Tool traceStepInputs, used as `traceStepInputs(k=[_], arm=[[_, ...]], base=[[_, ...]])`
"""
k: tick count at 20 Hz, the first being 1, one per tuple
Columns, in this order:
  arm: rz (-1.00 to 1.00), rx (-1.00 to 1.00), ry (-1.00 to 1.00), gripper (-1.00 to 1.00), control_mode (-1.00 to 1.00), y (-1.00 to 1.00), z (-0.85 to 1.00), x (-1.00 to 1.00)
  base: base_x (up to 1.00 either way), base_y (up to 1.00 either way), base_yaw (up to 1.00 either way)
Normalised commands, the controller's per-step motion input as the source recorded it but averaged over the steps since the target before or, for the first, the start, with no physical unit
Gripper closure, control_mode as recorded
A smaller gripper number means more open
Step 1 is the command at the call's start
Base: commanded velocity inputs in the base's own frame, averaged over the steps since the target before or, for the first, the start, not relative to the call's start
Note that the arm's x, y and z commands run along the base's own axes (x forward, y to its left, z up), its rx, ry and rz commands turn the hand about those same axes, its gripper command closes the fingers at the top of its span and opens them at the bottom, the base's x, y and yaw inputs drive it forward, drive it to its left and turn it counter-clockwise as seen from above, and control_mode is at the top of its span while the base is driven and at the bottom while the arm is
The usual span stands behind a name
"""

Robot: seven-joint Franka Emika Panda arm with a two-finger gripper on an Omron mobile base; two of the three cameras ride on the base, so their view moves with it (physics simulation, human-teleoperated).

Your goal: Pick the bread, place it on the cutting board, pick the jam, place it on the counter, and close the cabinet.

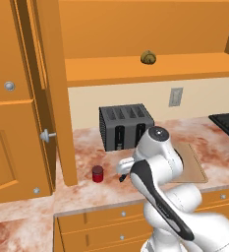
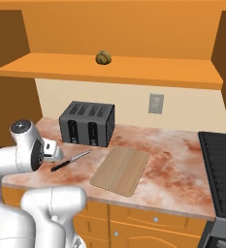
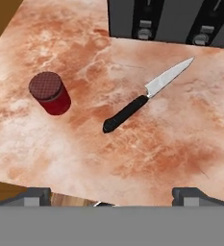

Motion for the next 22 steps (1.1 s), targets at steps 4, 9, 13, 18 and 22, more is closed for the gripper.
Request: traceStepInputs(k=[4, 9, 13, 18, 22], arm=[[0.0, 0.0, 0.0, -1.0, -1.0, -0.41, 0.0, -0.14], [0.0, 0.0, 0.0, -1.0, -1.0, -0.4, 0.0, -0.12], [0.0, 0.0, -0.02, -1.0, -1.0, -0.39, 0.0, -0.09], [0.0, 0.0, -0.08, -1.0, -1.0, -0.38, 0.0, -0.12], [0.0, 0.0, -0.12, -1.0, -1.0, -0.35, 0.0, -0.11]], base=[[0.0, 0.0, 0.0], [0.0, 0.0, 0.0], [0.0, 0.0, 0.0], [0.0, 0.0, 0.0], [0.0, 0.0, 0.0]])
